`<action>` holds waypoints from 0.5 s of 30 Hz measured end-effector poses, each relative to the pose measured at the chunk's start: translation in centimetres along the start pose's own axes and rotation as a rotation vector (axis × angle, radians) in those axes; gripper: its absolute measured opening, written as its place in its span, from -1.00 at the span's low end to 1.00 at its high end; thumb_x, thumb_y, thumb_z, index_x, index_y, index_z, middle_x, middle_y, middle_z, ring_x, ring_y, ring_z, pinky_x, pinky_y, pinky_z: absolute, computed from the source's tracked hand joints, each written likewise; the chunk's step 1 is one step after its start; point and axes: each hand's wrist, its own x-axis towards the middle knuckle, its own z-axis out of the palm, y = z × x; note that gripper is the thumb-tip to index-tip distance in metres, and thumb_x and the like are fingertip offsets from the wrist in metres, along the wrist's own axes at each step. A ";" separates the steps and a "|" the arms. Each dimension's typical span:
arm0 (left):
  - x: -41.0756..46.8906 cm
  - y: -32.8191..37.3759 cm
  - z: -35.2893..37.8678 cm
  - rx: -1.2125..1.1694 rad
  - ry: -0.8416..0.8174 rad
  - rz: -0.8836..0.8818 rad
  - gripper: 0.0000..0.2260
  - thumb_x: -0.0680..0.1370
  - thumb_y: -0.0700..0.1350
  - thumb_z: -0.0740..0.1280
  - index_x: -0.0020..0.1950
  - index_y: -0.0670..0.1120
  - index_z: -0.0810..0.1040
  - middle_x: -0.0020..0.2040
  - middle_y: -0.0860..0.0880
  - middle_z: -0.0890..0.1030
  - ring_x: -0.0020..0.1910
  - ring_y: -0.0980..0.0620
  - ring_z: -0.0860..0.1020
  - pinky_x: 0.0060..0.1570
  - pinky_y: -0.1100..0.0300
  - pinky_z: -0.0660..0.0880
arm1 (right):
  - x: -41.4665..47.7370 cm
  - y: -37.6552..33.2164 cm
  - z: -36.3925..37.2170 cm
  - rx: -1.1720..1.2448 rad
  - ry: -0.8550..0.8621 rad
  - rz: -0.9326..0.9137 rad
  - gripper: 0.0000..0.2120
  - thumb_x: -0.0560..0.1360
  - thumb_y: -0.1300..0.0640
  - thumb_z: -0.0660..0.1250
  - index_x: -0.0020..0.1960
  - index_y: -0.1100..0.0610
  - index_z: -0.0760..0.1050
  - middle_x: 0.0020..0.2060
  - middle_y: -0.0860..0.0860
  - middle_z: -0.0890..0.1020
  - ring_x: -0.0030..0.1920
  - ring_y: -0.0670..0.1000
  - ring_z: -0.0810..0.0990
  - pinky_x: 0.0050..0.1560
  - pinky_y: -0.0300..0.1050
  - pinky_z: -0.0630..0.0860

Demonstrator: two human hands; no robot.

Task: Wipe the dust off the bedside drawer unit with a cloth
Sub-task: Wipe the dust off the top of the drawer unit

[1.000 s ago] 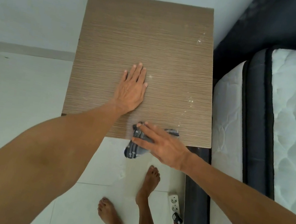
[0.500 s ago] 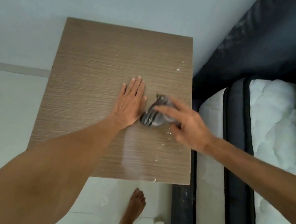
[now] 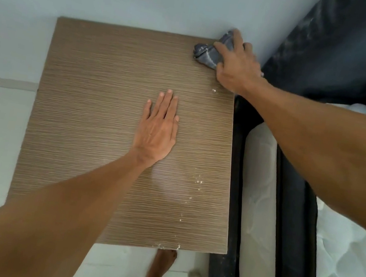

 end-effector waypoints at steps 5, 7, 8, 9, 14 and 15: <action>0.1 0.0 -0.1 0.011 -0.001 -0.004 -0.54 0.67 -0.05 -0.13 0.56 -0.17 0.04 0.58 -0.13 0.04 0.56 -0.08 0.00 0.52 -0.08 -0.01 | -1.6 -0.4 2.0 -0.020 -0.050 -0.027 -0.45 0.61 -0.25 -0.10 0.56 -0.14 0.03 0.58 0.08 -0.04 0.52 0.26 0.02 0.40 0.30 0.17; 0.1 0.1 -0.2 0.000 -0.005 -0.001 -0.54 0.67 -0.05 -0.13 0.56 -0.18 0.05 0.58 -0.13 0.04 0.56 -0.08 -0.01 0.52 -0.08 -0.02 | -3.5 -0.8 2.9 -0.009 -0.047 -0.057 -0.46 0.62 -0.26 -0.13 0.56 -0.15 0.02 0.58 0.06 -0.01 0.55 0.23 -0.06 0.48 0.26 0.06; 0.1 0.1 -0.2 -0.008 -0.008 0.001 -0.54 0.67 -0.06 -0.12 0.56 -0.18 0.05 0.58 -0.14 0.04 0.56 -0.08 -0.01 0.52 -0.07 -0.03 | -4.6 -1.0 3.3 -0.024 -0.045 -0.078 -0.46 0.62 -0.26 -0.14 0.57 -0.15 0.01 0.58 0.07 0.00 0.55 0.22 -0.08 0.50 0.24 0.00; 0.0 0.1 -0.2 -0.017 -0.009 0.005 -0.54 0.67 -0.07 -0.11 0.55 -0.18 0.05 0.58 -0.14 0.04 0.56 -0.09 -0.01 0.53 -0.06 -0.03 | -5.8 -1.2 3.6 -0.046 -0.041 -0.102 -0.46 0.63 -0.26 -0.15 0.57 -0.14 0.01 0.58 0.08 0.01 0.55 0.21 -0.08 0.51 0.23 -0.04; 0.0 -0.4 -0.5 -0.101 0.004 0.032 -0.56 0.67 -0.15 -0.03 0.53 -0.26 0.09 0.56 -0.21 0.09 0.55 -0.14 0.03 0.53 -0.02 -0.05 | -12.3 -2.7 4.8 -0.082 -0.038 -0.178 -0.46 0.64 -0.22 -0.12 0.57 -0.09 0.05 0.57 0.13 0.07 0.55 0.25 -0.03 0.51 0.20 -0.07; -0.1 -0.7 -0.7 -0.110 -0.005 0.042 -0.55 0.65 -0.17 0.01 0.53 -0.26 0.09 0.56 -0.21 0.08 0.55 -0.15 0.02 0.53 -0.02 -0.06 | -13.6 -3.0 5.1 -0.078 -0.040 -0.188 -0.47 0.64 -0.21 -0.11 0.57 -0.08 0.06 0.56 0.14 0.08 0.54 0.26 -0.02 0.50 0.21 -0.07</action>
